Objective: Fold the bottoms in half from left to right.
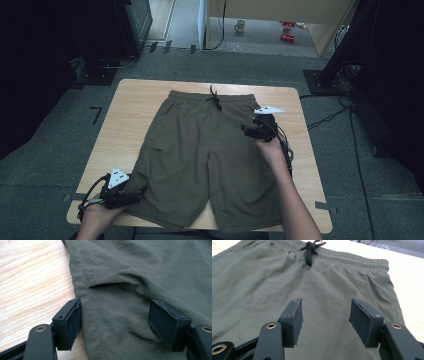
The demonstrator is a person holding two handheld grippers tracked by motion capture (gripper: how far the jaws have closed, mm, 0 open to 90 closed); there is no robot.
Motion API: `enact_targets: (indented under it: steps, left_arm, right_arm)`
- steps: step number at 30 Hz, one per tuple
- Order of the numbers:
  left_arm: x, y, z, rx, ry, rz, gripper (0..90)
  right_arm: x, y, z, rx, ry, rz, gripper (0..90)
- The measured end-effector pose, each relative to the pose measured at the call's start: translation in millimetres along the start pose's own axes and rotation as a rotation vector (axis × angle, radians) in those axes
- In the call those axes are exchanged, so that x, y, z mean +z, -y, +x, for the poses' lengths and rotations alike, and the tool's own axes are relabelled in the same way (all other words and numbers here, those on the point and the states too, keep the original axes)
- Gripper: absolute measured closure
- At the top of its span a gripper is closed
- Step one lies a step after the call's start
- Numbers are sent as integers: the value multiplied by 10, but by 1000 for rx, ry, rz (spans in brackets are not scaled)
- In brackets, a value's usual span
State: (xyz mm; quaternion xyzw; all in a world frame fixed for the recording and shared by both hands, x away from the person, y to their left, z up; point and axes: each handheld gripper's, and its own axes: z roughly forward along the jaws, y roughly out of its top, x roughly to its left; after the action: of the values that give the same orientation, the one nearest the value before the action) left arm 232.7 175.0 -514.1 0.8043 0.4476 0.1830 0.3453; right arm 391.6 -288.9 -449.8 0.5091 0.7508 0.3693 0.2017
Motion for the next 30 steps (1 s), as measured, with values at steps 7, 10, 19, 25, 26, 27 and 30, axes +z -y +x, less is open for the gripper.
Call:
enact_targets:
  steps: [7, 10, 19, 25, 26, 27, 30]
  left_arm:
    - [14, 7, 7, 9, -1, -11, 260]
    - [24, 11, 9, 12, -1, -18, 246]
    - [32, 24, 26, 11, -3, -33, 236]
    - [46, 22, 17, 7, -9, -13, 124]
    - [46, 22, 18, 7, -9, -13, 119]
    - [46, 22, 18, 7, -9, -13, 119]
    - [47, 22, 16, 6, -10, -14, 119]
  right_arm:
    - [116, -116, 131, 20, -20, 22, 382]
    - [139, -171, 194, 20, -28, 16, 370]
    - [258, -308, 398, -23, -42, 41, 294]
    - [404, -401, 559, -35, -45, 54, 253]
    - [421, -417, 580, -36, -51, 57, 256]
    - [421, -417, 580, -36, -51, 57, 256]
    - [460, -473, 665, -47, -58, 29, 309]
